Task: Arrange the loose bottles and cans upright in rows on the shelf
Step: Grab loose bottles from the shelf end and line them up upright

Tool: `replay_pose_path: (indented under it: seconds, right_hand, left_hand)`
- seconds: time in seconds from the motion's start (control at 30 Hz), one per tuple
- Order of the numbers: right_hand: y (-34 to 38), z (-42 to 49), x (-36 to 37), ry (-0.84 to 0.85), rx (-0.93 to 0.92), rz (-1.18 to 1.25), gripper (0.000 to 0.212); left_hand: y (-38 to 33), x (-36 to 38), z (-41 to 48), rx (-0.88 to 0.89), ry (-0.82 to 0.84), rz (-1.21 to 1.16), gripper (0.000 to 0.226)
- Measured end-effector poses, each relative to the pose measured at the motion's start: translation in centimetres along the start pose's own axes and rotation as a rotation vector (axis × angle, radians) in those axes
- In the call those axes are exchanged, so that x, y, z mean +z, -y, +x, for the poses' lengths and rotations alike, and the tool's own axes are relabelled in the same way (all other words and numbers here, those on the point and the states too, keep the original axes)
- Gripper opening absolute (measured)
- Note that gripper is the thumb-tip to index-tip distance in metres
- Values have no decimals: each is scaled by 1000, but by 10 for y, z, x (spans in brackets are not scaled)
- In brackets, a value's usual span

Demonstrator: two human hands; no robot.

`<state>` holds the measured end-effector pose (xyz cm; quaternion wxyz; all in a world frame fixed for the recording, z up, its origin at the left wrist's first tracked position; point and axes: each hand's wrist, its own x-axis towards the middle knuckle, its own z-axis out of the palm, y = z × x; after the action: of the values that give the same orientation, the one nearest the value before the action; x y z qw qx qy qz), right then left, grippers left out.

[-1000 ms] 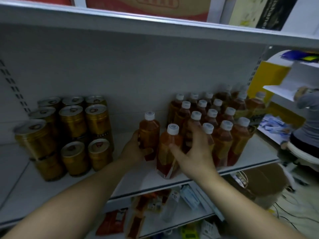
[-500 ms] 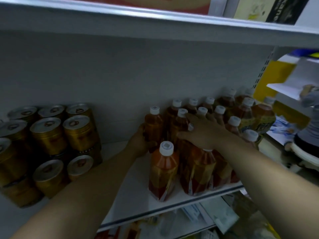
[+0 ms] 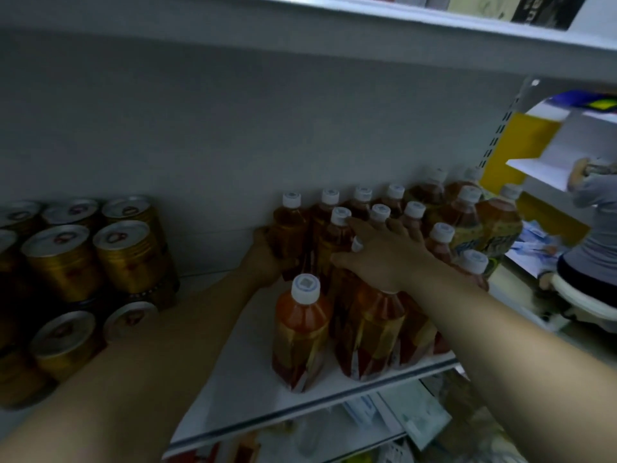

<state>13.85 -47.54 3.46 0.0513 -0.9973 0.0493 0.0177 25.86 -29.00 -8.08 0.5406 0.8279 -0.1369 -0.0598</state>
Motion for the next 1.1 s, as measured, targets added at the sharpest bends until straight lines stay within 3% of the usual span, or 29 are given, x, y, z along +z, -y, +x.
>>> replay_pose_path:
  seconds: [0.13, 0.23, 0.3, 0.33, 0.37, 0.47, 0.67, 0.8, 0.9, 1.03, 1.1]
  right_hand:
    - [2, 0, -2, 12, 8, 13, 89]
    - [3, -1, -3, 28, 21, 41, 92]
    - [5, -2, -4, 33, 19, 45, 90]
    - [6, -3, -5, 32, 16, 38, 89]
    - [7, -4, -6, 27, 6, 27, 87]
    - [8, -8, -16, -8, -31, 5, 85]
    - [-9, -20, -14, 75, -59, 38, 92]
    - [-10, -19, -7, 27, -47, 67, 79]
    - [-9, -18, -5, 9, -47, 54, 76]
    - [-11, -16, -1, -7, -46, 46, 75]
    - [-10, -15, -1, -13, -49, 55, 74]
  left_hand:
    - [-11, -10, -54, -140, -87, -78, 36]
    - [-14, -6, -112, -171, -26, -349, 41]
    - [-12, -2, -147, -69, 74, -377, 25]
    - [-12, 2, -158, -19, 131, -343, 31]
    - [-10, 7, -166, 25, 163, -282, 54]
    - [-4, 25, -170, 49, 108, -133, 90]
    - [-3, 46, -142, 17, -60, -113, 96]
    - [-15, 59, -118, 11, -183, -160, 81]
    - [-20, 61, -100, 85, -174, -277, 64]
    - [-16, 61, -91, 53, -149, -223, 83]
    - [-12, 62, -88, 30, -195, -167, 79]
